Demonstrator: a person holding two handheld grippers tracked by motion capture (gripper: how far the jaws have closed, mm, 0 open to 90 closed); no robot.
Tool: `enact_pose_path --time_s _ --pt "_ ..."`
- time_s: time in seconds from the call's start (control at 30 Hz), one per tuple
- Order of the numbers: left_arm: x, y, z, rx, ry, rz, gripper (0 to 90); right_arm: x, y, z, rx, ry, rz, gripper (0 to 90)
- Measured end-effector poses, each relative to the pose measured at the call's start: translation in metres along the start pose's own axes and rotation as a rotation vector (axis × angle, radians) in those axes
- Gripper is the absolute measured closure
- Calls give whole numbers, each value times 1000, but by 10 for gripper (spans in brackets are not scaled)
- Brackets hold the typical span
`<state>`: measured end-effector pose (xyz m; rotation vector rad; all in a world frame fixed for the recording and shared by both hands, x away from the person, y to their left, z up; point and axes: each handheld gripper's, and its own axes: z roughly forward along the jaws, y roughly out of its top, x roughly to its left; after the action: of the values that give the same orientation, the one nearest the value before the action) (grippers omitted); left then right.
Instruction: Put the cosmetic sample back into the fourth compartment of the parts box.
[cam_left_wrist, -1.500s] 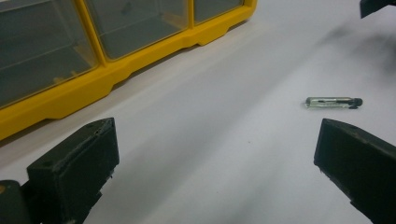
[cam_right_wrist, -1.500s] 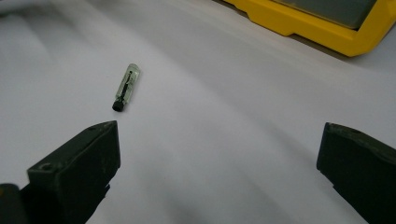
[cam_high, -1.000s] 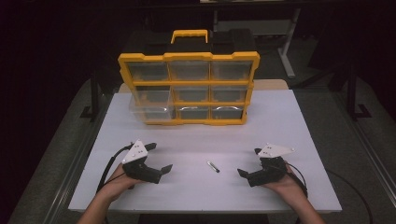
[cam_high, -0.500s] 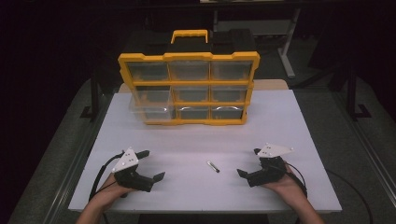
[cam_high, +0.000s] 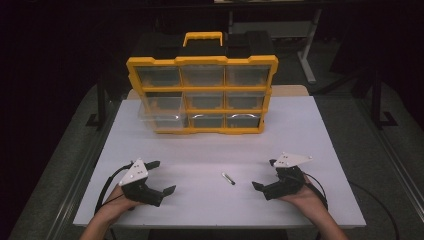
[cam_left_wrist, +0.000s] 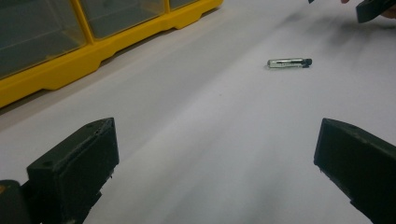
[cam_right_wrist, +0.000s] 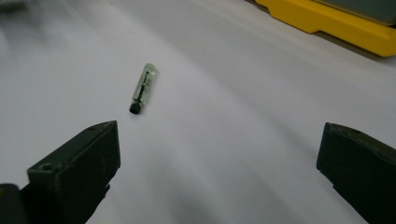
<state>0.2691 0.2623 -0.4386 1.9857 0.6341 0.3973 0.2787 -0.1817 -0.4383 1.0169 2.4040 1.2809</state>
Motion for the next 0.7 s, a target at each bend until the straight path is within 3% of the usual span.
enact_pose_path --time_s 0.03,0.27,0.53,0.7 --pt "0 0 0 1 5 -4 1 2 2 0 -3 20 4 0" --pt "0 1 0 1 0 -9 1 4 10 3 16 35 12 0" --pt "0 2 0 6 -1 -3 1 3 19 9 33 49 -10 0" --pt "-2 2 1 -4 -4 -25 1 5 27 12 43 71 -32 0"
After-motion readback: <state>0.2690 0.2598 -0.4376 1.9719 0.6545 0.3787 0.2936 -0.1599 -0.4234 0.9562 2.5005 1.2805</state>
